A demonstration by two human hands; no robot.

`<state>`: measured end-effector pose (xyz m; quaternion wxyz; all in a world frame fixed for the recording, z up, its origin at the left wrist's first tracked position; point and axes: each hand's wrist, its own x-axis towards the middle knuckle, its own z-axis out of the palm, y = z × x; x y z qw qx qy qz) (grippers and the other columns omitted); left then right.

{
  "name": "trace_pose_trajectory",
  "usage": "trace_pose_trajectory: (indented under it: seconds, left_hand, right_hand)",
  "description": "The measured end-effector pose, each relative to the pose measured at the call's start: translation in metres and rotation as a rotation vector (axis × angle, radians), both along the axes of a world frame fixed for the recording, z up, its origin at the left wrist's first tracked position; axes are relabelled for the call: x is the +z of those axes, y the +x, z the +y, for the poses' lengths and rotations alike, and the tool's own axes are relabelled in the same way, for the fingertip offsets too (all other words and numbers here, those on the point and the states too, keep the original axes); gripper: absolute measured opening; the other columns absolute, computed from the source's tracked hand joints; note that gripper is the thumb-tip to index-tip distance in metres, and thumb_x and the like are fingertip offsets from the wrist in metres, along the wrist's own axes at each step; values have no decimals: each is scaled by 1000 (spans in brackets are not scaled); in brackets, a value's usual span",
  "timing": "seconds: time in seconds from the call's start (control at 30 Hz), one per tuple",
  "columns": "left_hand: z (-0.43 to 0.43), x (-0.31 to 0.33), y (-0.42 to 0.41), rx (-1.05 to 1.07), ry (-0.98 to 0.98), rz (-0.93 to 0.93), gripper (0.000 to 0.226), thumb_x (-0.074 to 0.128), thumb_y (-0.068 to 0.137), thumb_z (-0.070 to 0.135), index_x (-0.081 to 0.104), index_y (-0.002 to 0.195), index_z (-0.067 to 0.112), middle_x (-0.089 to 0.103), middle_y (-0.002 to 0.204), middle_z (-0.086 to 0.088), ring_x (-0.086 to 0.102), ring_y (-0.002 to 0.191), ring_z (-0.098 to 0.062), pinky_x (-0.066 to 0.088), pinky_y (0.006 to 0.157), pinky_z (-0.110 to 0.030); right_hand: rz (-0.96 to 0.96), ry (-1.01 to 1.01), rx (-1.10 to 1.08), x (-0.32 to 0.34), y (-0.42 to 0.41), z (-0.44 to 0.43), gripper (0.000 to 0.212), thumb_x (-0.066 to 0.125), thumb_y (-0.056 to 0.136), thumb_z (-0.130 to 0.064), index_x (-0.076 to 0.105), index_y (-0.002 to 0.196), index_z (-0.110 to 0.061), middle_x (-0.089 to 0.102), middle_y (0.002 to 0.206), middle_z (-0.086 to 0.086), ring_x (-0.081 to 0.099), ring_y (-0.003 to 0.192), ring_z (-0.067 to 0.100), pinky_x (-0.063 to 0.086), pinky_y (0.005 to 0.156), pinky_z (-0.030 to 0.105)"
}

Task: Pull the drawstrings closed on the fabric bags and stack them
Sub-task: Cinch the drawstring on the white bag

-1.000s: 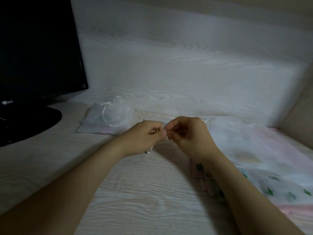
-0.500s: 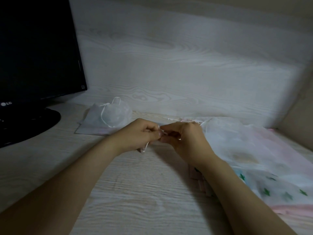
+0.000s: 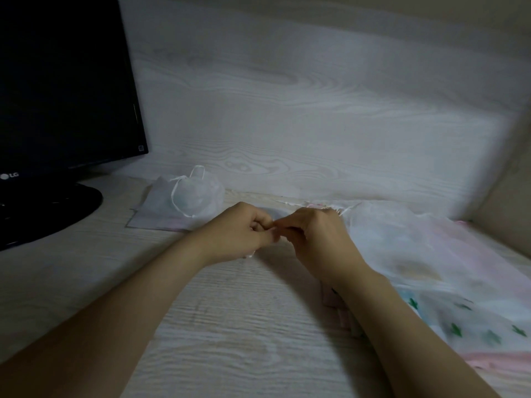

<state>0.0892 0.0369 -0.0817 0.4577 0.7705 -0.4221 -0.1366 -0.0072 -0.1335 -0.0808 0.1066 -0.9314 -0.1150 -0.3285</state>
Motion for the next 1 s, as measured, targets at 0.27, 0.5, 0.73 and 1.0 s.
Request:
trace_pose_trajectory:
  seconds: [0.27,0.5,0.73,1.0]
  left_hand:
    - [-8,-8,2,214,-87,-213,16,79,92,31,81,79,24,74,71,-2,57,61,-4,50,66,-25]
    - [-18,-5,-7,368,-196,-384,12,81,89,24,83,78,23,77,76,14,69,76,2,55,71,-20]
    - [-17,-10,-7,389,-119,-578,10,74,96,29,84,93,29,77,83,15,70,78,-6,58,78,-37]
    - [-21,-14,2,371,-115,-609,14,70,101,32,83,99,27,79,92,8,70,89,-14,57,84,-41]
  right_hand:
    - [119,-97,-191,-7,12,7,22,58,93,-6,69,111,-7,66,105,15,64,92,38,51,76,46]
    - [35,103,-213,-6,11,9,16,57,92,-14,70,100,-10,70,95,12,64,86,34,49,74,46]
    - [-62,196,-249,-12,14,14,11,63,88,-12,73,89,-9,71,79,7,62,74,26,39,66,38]
    - [205,749,-116,-11,15,11,31,59,96,-17,65,70,-3,51,55,-3,41,51,7,34,53,27]
